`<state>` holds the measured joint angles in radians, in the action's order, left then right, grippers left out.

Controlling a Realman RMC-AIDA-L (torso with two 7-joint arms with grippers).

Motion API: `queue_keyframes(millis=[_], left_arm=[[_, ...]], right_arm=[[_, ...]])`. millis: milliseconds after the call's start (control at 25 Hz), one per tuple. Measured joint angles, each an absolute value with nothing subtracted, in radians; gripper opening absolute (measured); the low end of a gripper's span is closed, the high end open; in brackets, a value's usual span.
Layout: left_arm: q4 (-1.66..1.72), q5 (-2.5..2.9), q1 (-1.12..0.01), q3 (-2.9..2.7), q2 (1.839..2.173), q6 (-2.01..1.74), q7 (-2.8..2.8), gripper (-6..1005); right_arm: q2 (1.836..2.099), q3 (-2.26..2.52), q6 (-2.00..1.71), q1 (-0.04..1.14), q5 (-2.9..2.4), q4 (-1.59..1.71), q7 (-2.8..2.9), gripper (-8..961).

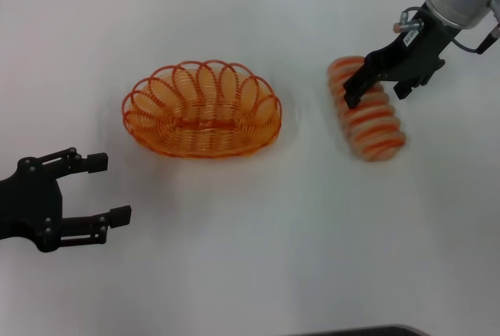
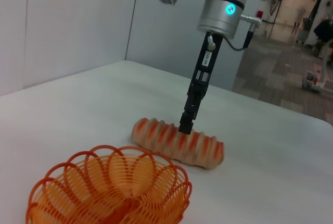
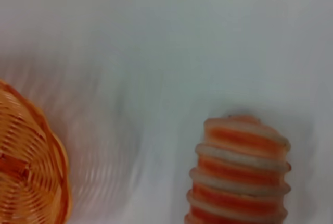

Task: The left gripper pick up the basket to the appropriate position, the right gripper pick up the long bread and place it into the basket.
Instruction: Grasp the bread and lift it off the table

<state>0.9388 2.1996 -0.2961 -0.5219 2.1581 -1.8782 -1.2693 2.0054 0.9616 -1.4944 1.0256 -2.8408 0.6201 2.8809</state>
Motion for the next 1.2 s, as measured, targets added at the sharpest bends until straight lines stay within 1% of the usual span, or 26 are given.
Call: queue_keyframes(millis=[640, 960, 1160, 1200], left_arm=[[0.929, 2.197, -0.299, -0.521, 2.158, -1.87, -1.266, 879], [0.929, 2.197, -0.303, -0.518, 2.158, -1.865, -1.265, 877], [0.929, 2.196, -0.304, -0.517, 2.157, -1.863, -1.265, 877], [0.929, 2.196, -0.304, -0.517, 2.157, -1.863, -1.265, 877]], right_arm=[[2.023, 1.02, -1.383, 1.052, -2.841, 0.516, 2.91, 946], [2.032, 1.02, -1.371, 1.052, -2.842, 0.521, 2.905, 946], [2.032, 1.02, -1.376, 1.043, -2.842, 0.567, 2.888, 798], [2.033, 1.02, -1.381, 1.039, -2.841, 0.582, 2.88, 782]])
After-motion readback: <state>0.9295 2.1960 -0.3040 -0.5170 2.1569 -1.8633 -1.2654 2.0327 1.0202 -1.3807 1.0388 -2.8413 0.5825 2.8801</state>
